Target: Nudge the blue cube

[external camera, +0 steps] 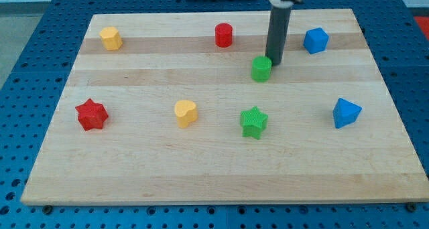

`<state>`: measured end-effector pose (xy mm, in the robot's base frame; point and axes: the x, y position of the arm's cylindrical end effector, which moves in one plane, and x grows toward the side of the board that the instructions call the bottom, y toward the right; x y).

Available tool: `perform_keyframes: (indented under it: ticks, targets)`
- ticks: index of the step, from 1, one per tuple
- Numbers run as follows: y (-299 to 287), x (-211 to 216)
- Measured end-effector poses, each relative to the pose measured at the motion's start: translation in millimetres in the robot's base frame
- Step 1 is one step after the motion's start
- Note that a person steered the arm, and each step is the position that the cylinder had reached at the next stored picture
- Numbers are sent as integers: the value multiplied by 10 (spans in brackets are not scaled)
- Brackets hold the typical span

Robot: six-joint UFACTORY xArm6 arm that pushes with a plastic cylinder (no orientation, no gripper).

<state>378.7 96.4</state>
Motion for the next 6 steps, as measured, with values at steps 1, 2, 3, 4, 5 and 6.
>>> perform_keyframes:
  ticks: [1, 2, 3, 4, 5, 6]
  targets:
    - [0, 628]
    - [27, 806]
    - [318, 311]
    - [648, -158]
    - [863, -316]
    - [1021, -463]
